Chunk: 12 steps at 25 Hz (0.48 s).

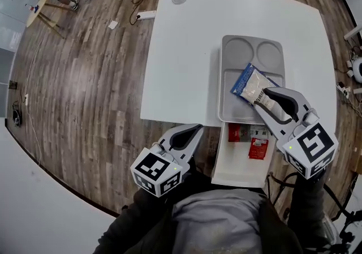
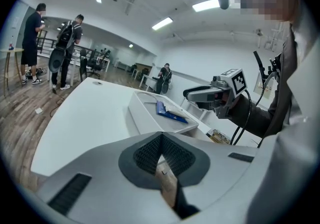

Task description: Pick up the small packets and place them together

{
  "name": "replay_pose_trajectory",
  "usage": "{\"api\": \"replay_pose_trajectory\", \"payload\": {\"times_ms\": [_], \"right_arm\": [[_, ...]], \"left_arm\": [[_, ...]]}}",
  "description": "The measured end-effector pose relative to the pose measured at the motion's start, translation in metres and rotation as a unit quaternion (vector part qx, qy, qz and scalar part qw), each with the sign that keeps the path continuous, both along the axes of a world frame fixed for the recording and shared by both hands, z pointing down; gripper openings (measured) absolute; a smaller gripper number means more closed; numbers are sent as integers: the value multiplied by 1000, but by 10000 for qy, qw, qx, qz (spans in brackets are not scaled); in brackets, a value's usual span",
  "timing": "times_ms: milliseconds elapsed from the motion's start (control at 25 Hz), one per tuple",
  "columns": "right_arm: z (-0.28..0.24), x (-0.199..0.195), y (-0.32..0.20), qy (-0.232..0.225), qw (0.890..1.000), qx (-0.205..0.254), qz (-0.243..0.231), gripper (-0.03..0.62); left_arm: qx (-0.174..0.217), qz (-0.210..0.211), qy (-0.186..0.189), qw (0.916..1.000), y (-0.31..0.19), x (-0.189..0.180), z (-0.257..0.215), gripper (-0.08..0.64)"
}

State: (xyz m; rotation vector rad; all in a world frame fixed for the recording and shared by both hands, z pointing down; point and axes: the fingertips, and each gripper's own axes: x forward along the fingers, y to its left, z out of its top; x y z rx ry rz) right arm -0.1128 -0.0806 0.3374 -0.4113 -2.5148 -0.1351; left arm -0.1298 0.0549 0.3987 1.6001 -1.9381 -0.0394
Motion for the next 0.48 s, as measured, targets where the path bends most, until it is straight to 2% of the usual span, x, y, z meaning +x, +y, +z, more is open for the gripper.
{"api": "replay_pose_trajectory", "payload": {"times_ms": [120, 200, 320, 480], "right_arm": [[1, 26, 26, 61, 9991, -74, -413, 134], [18, 46, 50, 383, 9966, -193, -710, 133], [60, 67, 80, 976, 9913, -403, -789, 134], [102, 73, 91, 1513, 9857, 57, -743, 154]], "left_arm": [[4, 173, 7, 9998, -6, 8, 0, -3], [7, 273, 13, 9996, -10, 13, 0, -3], [11, 377, 26, 9993, -13, 20, -1, -3], [19, 455, 2, 9990, -16, 18, -4, -3]]}}
